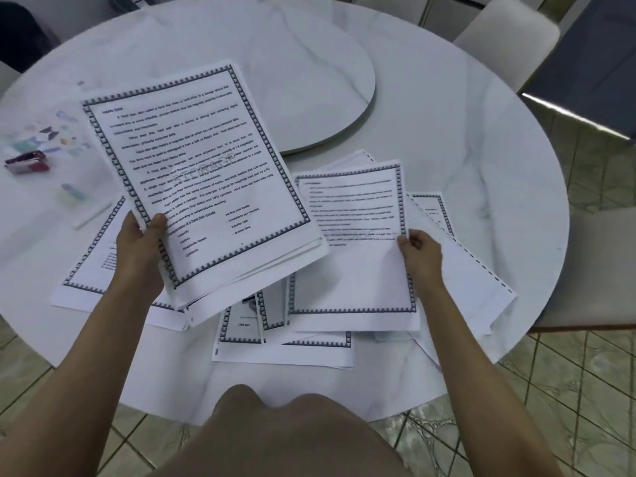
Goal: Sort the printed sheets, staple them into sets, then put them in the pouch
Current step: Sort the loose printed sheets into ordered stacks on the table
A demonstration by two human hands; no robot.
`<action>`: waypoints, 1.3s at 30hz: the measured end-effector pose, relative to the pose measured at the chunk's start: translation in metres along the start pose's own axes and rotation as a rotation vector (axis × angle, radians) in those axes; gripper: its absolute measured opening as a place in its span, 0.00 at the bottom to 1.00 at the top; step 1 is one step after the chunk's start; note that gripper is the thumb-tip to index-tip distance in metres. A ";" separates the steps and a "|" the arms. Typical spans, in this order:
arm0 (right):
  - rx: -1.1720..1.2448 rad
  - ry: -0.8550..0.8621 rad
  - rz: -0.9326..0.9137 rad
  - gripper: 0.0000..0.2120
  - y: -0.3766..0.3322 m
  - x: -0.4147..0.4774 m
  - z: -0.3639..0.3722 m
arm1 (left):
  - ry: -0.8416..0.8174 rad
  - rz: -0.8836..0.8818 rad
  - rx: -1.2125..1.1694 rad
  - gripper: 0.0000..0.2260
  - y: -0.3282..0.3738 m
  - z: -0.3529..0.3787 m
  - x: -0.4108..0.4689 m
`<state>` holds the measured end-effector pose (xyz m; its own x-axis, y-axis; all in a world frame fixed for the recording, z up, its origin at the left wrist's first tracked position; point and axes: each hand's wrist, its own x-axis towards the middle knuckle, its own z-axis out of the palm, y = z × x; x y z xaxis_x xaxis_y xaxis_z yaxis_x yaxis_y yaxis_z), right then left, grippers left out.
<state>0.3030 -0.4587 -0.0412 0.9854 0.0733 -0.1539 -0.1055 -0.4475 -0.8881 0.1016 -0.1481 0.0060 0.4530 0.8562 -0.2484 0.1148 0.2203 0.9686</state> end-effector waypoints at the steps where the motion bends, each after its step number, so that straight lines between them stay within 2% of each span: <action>1: -0.026 -0.017 -0.005 0.10 0.000 -0.006 0.009 | -0.007 -0.004 0.007 0.16 0.000 0.000 0.000; 9: -0.097 -0.124 -0.112 0.09 0.000 -0.030 0.049 | -0.052 -0.063 0.058 0.15 -0.011 0.007 -0.001; 16: -0.286 0.007 -0.156 0.10 0.016 0.002 -0.011 | -0.083 -0.100 0.082 0.16 -0.022 0.024 -0.008; 21: -0.442 0.100 -0.069 0.14 0.039 0.031 -0.064 | -0.115 -0.131 0.110 0.17 -0.035 0.037 -0.018; 27: -0.688 0.050 0.054 0.23 0.048 0.043 -0.088 | -0.192 -0.150 0.196 0.18 -0.054 0.062 -0.038; 33: -0.787 0.051 0.045 0.23 0.044 0.048 -0.085 | -0.270 -0.189 0.398 0.22 -0.067 0.067 -0.041; 36: -0.785 0.023 0.099 0.24 0.043 0.054 -0.090 | -0.289 -0.188 0.424 0.18 -0.067 0.068 -0.041; 39: -0.793 0.012 0.118 0.19 0.042 0.060 -0.094 | -0.283 -0.193 0.441 0.15 -0.067 0.070 -0.041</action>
<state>0.3699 -0.5567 -0.0468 0.9755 -0.0212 -0.2191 -0.0867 -0.9520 -0.2936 0.1372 -0.2304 -0.0482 0.5997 0.6474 -0.4704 0.5506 0.0926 0.8296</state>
